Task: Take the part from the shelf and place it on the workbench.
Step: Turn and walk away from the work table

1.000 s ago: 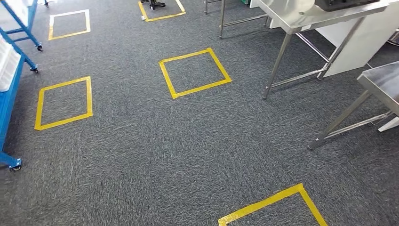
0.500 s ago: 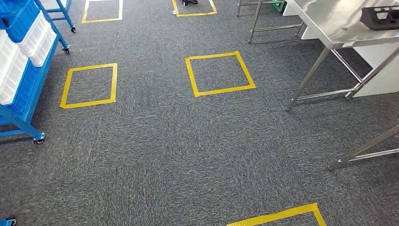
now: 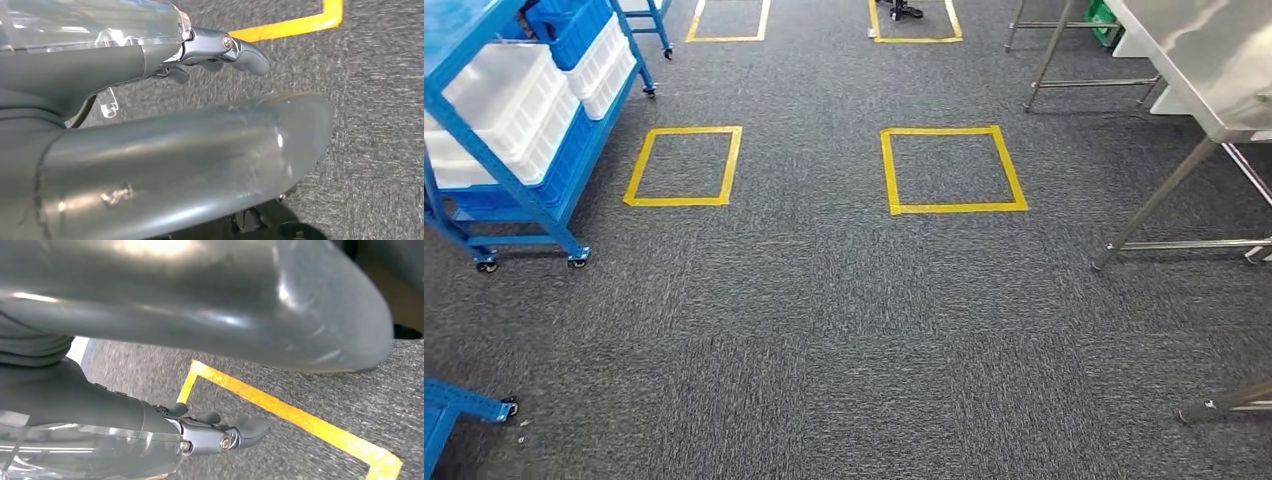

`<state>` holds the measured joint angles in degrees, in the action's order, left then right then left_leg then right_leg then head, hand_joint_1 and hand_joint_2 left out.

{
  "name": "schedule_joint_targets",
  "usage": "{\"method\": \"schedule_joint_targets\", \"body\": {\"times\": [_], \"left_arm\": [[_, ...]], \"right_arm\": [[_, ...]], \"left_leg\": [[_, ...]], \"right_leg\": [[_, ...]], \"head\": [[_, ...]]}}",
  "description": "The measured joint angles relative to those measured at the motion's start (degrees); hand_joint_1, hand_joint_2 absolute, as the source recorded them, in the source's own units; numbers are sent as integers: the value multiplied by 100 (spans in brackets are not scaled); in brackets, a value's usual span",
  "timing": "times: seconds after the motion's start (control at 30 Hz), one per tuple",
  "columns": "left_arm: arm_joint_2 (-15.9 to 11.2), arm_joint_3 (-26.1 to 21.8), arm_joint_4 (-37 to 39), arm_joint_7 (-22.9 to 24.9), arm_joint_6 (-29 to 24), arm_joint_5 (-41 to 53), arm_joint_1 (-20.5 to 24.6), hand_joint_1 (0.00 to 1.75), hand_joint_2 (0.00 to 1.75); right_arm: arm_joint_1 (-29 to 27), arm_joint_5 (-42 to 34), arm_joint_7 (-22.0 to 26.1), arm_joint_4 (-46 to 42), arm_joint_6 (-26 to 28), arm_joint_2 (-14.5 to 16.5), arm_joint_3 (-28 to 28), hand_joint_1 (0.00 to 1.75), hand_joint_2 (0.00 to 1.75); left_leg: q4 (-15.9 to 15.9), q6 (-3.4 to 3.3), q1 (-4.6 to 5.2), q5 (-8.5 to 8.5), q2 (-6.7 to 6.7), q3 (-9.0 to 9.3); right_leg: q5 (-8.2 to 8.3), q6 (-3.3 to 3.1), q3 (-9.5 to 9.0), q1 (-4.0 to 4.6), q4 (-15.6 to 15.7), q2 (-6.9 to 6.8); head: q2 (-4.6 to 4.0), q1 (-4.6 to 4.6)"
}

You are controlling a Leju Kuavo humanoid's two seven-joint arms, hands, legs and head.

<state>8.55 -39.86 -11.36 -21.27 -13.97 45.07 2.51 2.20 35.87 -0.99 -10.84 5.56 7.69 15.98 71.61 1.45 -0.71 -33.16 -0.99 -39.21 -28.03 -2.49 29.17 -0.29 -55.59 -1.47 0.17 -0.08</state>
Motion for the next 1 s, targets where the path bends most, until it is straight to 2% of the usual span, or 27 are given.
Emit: {"method": "schedule_joint_targets", "body": {"times": [0.03, 0.07, 0.1, 0.17, 0.2, 0.23, 0.3, 0.33, 0.4, 0.47, 0.5, 0.53, 0.57, 0.6, 0.63, 0.67, 0.7, 0.73, 0.77, 0.8, 0.93, 0.97, 1.0], "left_arm": [[-1, -4, 1, 0, 0, 0, -4, 0, 0], [-2, -7, 1, 0, 0, 0, -11, 0, 0], [-4, -10, 0, 0, 0, 0, -18, 0, 0], [-5, -16, 0, 0, 0, 0, -15, 0, 0], [0, -18, 1, 0, 1, 1, -7, 0, 0], [3, -20, 1, 0, 2, 2, -4, 0, 0], [2, -25, 2, 0, 2, 4, -11, 0, 0], [-6, -27, 1, 0, -1, 4, -16, 0, 0], [-16, -29, 1, 1, -7, 6, -10, 0, 0], [-21, -29, 0, 2, -9, 11, 6, 0, 0], [-22, -29, 0, 4, -9, 15, 12, 0, 0], [-22, -29, 1, 9, -7, 25, 13, 0, 0], [-22, -29, 1, 17, -4, 37, 10, 0, 0], [-22, -29, 2, 28, -1, 51, 6, 0, 0], [-22, -29, 2, 39, 3, 65, 4, 0, 0], [-18, -29, 2, 49, 5, 78, 4, 0, 0], [-13, -29, 2, 57, 8, 91, 10, 0, 0], [-8, -29, 2, 66, 10, 101, 19, 0, 0], [-2, -29, 2, 73, 12, 110, 24, 0, 0], [-1, -29, 2, 80, 14, 116, 30, 0, 0], [-1, -29, 2, 85, 15, 118, 27, 0, 0], [-1, -29, 2, 95, 17, 122, 20, 0, 0], [-4, -29, 2, 108, 19, 127, 12, 0, 0]], "right_arm": [[-2, 0, 0, 0, -1, 1, -3, 0, 0], [-1, 0, 0, 0, -1, 1, -5, 0, 0], [1, 0, 0, 0, -1, 1, -8, 0, 0], [5, 0, 1, 0, 0, -2, -12, 0, 0], [6, 0, 0, 0, 0, -5, -14, 0, 0], [13, 1, 0, 0, 0, -9, -15, 0, 0], [36, 2, 0, 0, -1, -13, -17, 0, 0], [47, 2, 1, 0, -1, -13, -18, 0, 0], [49, 9, 2, 0, -12, -12, -19, 0, 0], [38, 30, 3, 1, -51, -12, -22, 0, 0], [33, 40, 3, 1, -80, -13, -25, 0, 0], [30, 49, 2, 2, -117, -13, -27, 0, 0], [29, 57, -1, 2, -163, -13, -29, 0, 0], [30, 71, -12, 2, -220, -13, -33, 0, 0], [30, 91, -31, 2, -281, -13, -39, 0, 0], [29, 119, -55, 2, -334, -13, -49, 0, 0], [28, 146, -84, 3, -374, -16, -60, 0, 0], [30, 172, -107, 4, -397, -19, -73, 0, 0], [35, 197, -127, 5, -411, -21, -86, 0, 0], [42, 213, -141, 7, -417, -24, -96, 0, 0], [53, 234, -155, 7, -425, -24, -108, 0, 0], [58, 254, -163, 7, -450, -21, -117, 0, 0], [61, 285, -177, 7, -492, -15, -137, 0, 0]], "left_leg": [[186, 33, -30, -35, 22, -91], [144, 67, -62, 46, 47, -66], [-122, 101, -95, 216, 95, 78], [-884, 159, -133, 554, 301, 488], [-1138, 142, -134, 639, 379, 622], [-1249, 103, -123, 657, 422, 674], [-1243, -19, -96, 646, 345, 642], [-1247, -66, -91, 653, 293, 633], [-1262, -147, -82, 675, 186, 622], [-1269, -205, -52, 691, 76, 602], [-1268, -227, -27, 695, 11, 591], [-1268, -241, 1, 698, -63, 586], [-1267, -250, 28, 700, -143, 588], [-1266, -256, 51, 702, -230, 598], [-1266, -259, 66, 703, -311, 611], [-1268, -260, 69, 704, -390, 620], [-1266, -257, 73, 706, -459, 620], [-1265, -246, 68, 714, -520, 606], [-1265, -231, 58, 723, -575, 586], [-1263, -217, 55, 732, -612, 569], [-1268, -201, 39, 741, -649, 555], [-1282, -183, 39, 749, -682, 551], [-1275, -164, 49, 743, -661, 551]], "right_leg": [[-14, 11, -4, -4, -5, -85], [-32, 32, -11, -15, -14, -162], [-56, 62, -22, -31, -34, -232], [-133, 155, -39, -44, -110, -351], [-175, 205, -44, -41, -155, -394], [-205, 248, -47, -28, -188, -430], [-230, 306, -69, -34, -203, -500], [-253, 335, -81, -52, -209, -482], [-449, 367, 4, -94, -433, -259], [-825, 349, 342, -92, -1108, 16], [-977, 324, 557, -74, -1505, 69], [-1040, 289, 730, -50, -1796, 96], [-982, 243, 815, -21, -1891, 115], [-806, 186, 791, 13, -1756, 144], [-571, 127, 680, 51, -1453, 192], [-338, 61, 523, 92, -1053, 327], [-168, 9, 392, 120, -711, 484], [-71, -22, 310, 141, -483, 600], [-32, -40, 271, 156, -359, 682], [-24, -38, 272, 160, -340, 674], [-17, -34, 270, 174, -333, 624], [-10, -39, 259, 171, -312, 596], [14, -42, 227, 154, -254, 531]], "head": [[1, 0], [1, -1], [1, -1], [1, -5], [1, -2], [1, 10], [1, 35], [1, 44], [0, 54], [-1, 67], [0, 71], [0, 72], [0, 73], [1, 72], [1, 71], [1, 72], [1, 67], [1, 69], [1, 73], [1, 74], [1, 84], [1, 85], [1, 84]]}}
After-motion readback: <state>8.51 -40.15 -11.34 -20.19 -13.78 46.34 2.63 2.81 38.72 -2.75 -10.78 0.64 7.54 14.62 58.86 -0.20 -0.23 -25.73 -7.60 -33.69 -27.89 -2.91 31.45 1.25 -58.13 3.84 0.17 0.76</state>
